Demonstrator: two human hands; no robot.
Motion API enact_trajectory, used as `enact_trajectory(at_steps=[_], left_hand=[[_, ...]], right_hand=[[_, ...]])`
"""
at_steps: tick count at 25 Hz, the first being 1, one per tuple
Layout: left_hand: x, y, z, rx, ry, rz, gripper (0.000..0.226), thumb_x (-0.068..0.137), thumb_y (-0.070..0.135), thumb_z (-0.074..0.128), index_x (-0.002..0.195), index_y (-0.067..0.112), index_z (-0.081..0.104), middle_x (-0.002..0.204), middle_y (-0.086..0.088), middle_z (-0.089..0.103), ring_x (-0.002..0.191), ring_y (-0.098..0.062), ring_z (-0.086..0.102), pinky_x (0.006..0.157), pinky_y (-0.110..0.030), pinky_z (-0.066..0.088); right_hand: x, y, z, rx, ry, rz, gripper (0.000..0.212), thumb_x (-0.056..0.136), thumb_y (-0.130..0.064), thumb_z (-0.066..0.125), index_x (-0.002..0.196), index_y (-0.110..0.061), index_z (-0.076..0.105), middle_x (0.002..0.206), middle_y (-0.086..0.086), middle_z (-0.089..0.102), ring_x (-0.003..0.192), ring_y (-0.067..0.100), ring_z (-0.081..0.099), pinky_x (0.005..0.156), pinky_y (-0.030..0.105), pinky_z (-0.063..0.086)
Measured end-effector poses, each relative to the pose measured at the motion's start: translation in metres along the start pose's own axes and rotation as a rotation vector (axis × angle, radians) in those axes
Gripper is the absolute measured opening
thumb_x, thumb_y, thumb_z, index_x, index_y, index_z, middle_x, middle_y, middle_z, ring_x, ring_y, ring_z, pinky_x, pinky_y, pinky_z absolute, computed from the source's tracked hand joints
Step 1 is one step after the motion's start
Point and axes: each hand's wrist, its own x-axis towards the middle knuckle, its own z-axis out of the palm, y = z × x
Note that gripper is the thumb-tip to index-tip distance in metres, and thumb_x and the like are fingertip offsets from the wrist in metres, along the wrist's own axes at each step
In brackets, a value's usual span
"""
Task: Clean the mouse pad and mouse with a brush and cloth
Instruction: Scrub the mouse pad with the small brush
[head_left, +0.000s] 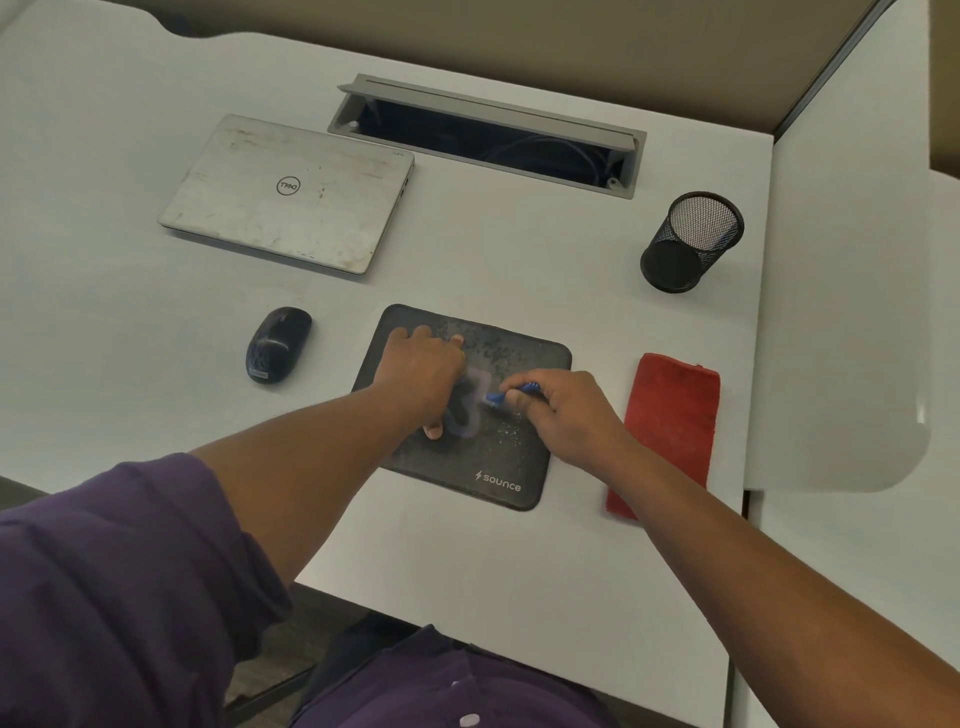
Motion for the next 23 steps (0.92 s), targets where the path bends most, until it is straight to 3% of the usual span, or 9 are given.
enact_trajectory(at_steps=[3,6,8,10,15,19,23], left_hand=[[0.0,0.0,0.0,0.006,0.004,0.002,0.119,0.047,0.059,0.091,0.146,0.018,0.04,0.117,0.001,0.065,0.115,-0.026,0.05,0.085,-0.039,0.036],[0.0,0.0,0.0,0.013,0.007,0.001,0.116,0.047,0.057,0.092,0.144,0.018,0.042,0.116,0.0,0.066,0.114,-0.026,0.05,0.082,-0.039,0.034],[0.0,0.001,0.0,0.007,0.01,-0.004,0.114,0.047,0.056,0.093,0.143,0.018,0.043,0.114,0.0,0.066,0.114,-0.026,0.051,0.082,-0.039,0.034],[-0.001,0.001,-0.001,0.013,0.007,-0.009,0.114,0.049,0.054,0.093,0.144,0.017,0.042,0.115,-0.001,0.066,0.114,-0.026,0.051,0.085,-0.039,0.036],[-0.002,0.001,-0.002,0.01,-0.008,-0.004,0.112,0.051,0.051,0.094,0.145,0.017,0.042,0.122,-0.001,0.064,0.117,-0.027,0.049,0.091,-0.041,0.037],[-0.003,0.002,-0.003,0.016,-0.006,-0.008,0.118,0.049,0.053,0.094,0.146,0.015,0.039,0.117,-0.002,0.065,0.117,-0.027,0.05,0.092,-0.04,0.038],[-0.004,0.002,-0.003,0.016,0.005,-0.012,0.121,0.05,0.053,0.093,0.148,0.015,0.034,0.119,-0.001,0.065,0.118,-0.026,0.05,0.093,-0.039,0.039]], right_hand=[[-0.002,-0.001,0.004,-0.024,-0.07,0.017,0.013,0.095,-0.022,0.065,0.098,-0.022,0.077,0.083,-0.017,0.07,0.072,-0.005,0.06,0.068,0.015,0.043],[-0.01,0.0,0.011,0.003,-0.052,-0.004,0.013,0.095,-0.02,0.064,0.098,-0.021,0.077,0.081,-0.022,0.066,0.072,-0.011,0.058,0.064,0.006,0.036],[-0.012,0.002,0.012,0.007,-0.001,0.009,0.014,0.095,-0.02,0.065,0.1,-0.021,0.077,0.085,-0.019,0.067,0.072,-0.009,0.057,0.065,0.007,0.036],[-0.015,0.0,0.013,0.021,-0.064,0.032,0.012,0.095,-0.022,0.065,0.097,-0.022,0.077,0.086,-0.017,0.071,0.074,-0.01,0.059,0.066,0.011,0.039],[-0.02,0.001,0.015,0.04,-0.019,0.039,0.012,0.095,-0.018,0.065,0.098,-0.018,0.076,0.074,-0.023,0.064,0.074,-0.014,0.058,0.063,0.004,0.038],[-0.027,0.001,0.02,0.116,-0.004,0.068,0.014,0.095,-0.02,0.064,0.102,-0.02,0.076,0.088,-0.017,0.069,0.086,-0.003,0.063,0.07,0.006,0.043],[-0.034,0.0,0.025,0.123,-0.084,0.09,0.012,0.095,-0.022,0.064,0.096,-0.025,0.076,0.082,-0.016,0.07,0.074,-0.003,0.062,0.063,0.008,0.042]])
